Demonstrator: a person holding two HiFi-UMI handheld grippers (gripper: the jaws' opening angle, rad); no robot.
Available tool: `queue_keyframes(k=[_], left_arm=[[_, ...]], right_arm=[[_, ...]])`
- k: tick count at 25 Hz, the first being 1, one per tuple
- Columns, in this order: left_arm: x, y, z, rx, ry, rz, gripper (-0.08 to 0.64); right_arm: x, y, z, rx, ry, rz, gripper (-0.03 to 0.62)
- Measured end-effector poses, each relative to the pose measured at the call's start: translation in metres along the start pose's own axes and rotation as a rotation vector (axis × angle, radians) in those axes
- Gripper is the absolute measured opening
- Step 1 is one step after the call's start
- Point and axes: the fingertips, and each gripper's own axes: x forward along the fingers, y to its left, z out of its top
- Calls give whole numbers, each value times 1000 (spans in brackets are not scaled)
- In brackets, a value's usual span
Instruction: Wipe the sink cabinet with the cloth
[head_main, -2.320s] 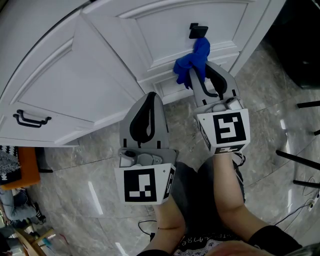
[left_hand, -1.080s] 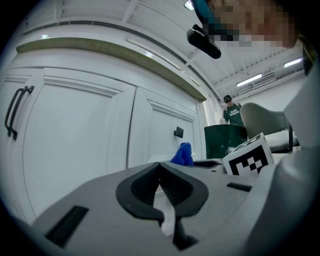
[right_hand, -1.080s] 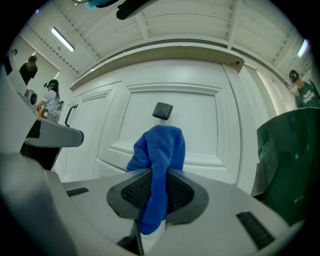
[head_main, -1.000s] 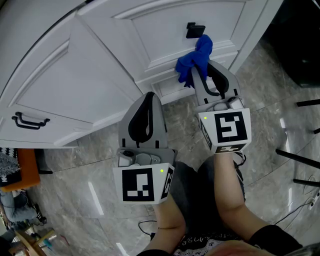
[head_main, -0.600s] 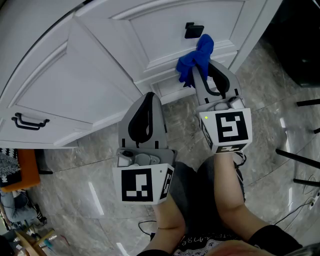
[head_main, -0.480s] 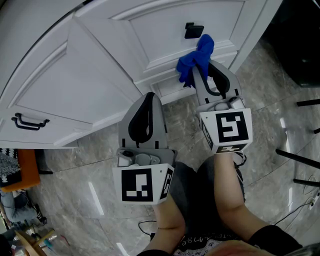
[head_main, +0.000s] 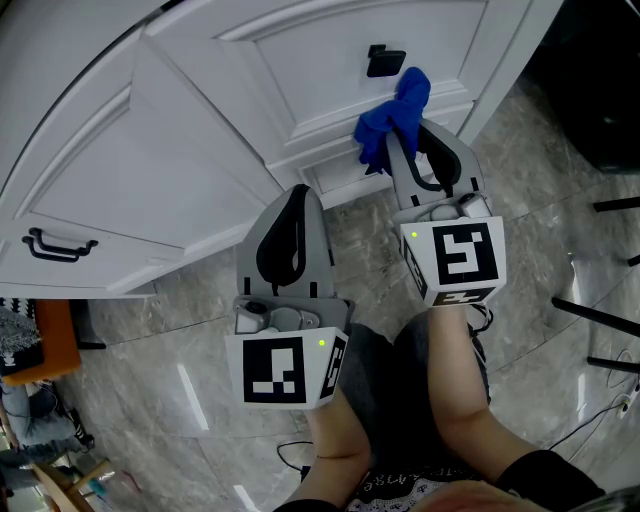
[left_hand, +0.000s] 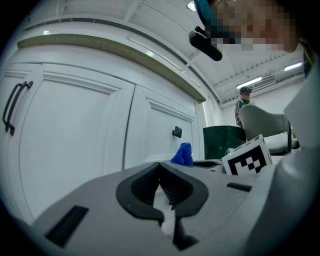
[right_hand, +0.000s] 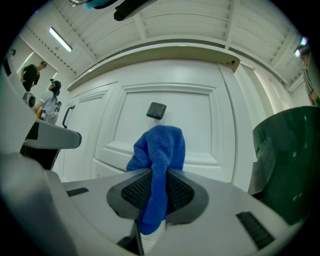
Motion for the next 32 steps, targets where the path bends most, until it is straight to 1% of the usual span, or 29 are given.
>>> queue_keyframes(k=[32], left_arm=[[1, -4, 1, 4, -1, -8, 5]], right_arm=[[-4, -23, -4, 24, 7, -61, 81]])
